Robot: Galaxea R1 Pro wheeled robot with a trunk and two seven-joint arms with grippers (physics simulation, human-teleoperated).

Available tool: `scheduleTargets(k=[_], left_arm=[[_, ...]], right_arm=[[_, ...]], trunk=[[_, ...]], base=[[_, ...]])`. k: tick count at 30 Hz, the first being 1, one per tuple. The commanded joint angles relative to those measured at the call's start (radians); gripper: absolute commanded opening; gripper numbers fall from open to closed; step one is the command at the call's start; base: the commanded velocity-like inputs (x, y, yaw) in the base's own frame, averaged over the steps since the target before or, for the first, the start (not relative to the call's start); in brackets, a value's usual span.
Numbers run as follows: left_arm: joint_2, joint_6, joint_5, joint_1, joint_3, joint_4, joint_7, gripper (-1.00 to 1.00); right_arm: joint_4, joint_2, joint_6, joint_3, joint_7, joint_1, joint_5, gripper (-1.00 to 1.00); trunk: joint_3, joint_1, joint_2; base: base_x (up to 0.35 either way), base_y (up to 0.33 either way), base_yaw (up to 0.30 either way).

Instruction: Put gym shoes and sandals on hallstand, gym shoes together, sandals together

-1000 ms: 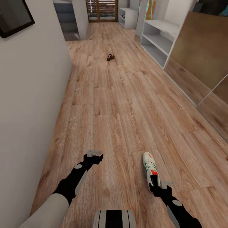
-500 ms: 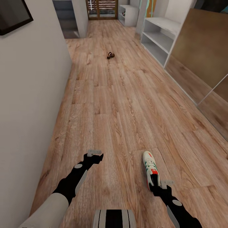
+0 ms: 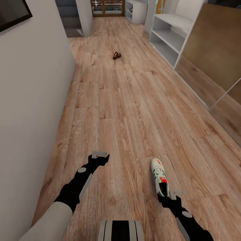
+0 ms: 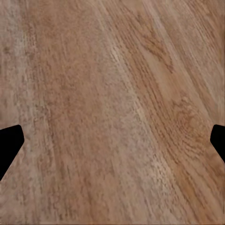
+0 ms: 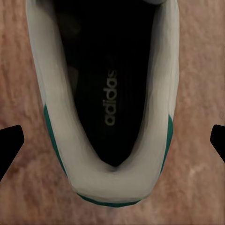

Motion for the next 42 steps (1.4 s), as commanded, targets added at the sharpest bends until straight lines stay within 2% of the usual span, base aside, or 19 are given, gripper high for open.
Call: scheduleTargets(k=[1,4,6,16,24,42], left_arm=[[0.0,0.007,0.005,0.0,0.001,-0.012,-0.002,1.0],[0.0,0.009,0.005,0.002,0.002,-0.038,-0.002,1.0],[0.001,0.014,0.006,0.003,0.001,-0.066,-0.001,1.0],[0.003,0.013,0.005,0.006,0.003,-0.076,-0.002,1.0],[0.002,0.006,0.003,0.008,0.002,-0.077,0.0,1.0],[0.003,0.002,0.002,0.01,0.002,-0.073,0.005,1.0]], right_arm=[[0.001,0.001,-0.003,-0.006,0.009,0.0,0.0,1.0],[0.001,0.001,-0.003,-0.006,0.009,0.0,0.0,1.0],[0.001,0.001,-0.003,-0.006,0.009,0.0,0.0,1.0],[0.001,0.001,-0.003,-0.006,0.009,0.0,0.0,1.0],[0.0,0.001,-0.003,-0.006,0.008,0.0,-0.001,1.0],[-0.002,0.001,-0.005,-0.007,0.007,0.0,-0.001,1.0]], trunk=[[-0.001,0.0,0.0],[-0.002,0.0,0.0],[-0.01,0.001,-0.001],[-0.053,0.005,-0.003],[-0.062,0.005,-0.003],[-0.063,0.005,-0.003]], base=[[0.0,0.0,0.0],[0.0,0.0,0.0],[0.0,0.0,0.0],[0.0,0.0,0.0],[0.0,0.0,0.0],[0.003,0.0,0.0]])
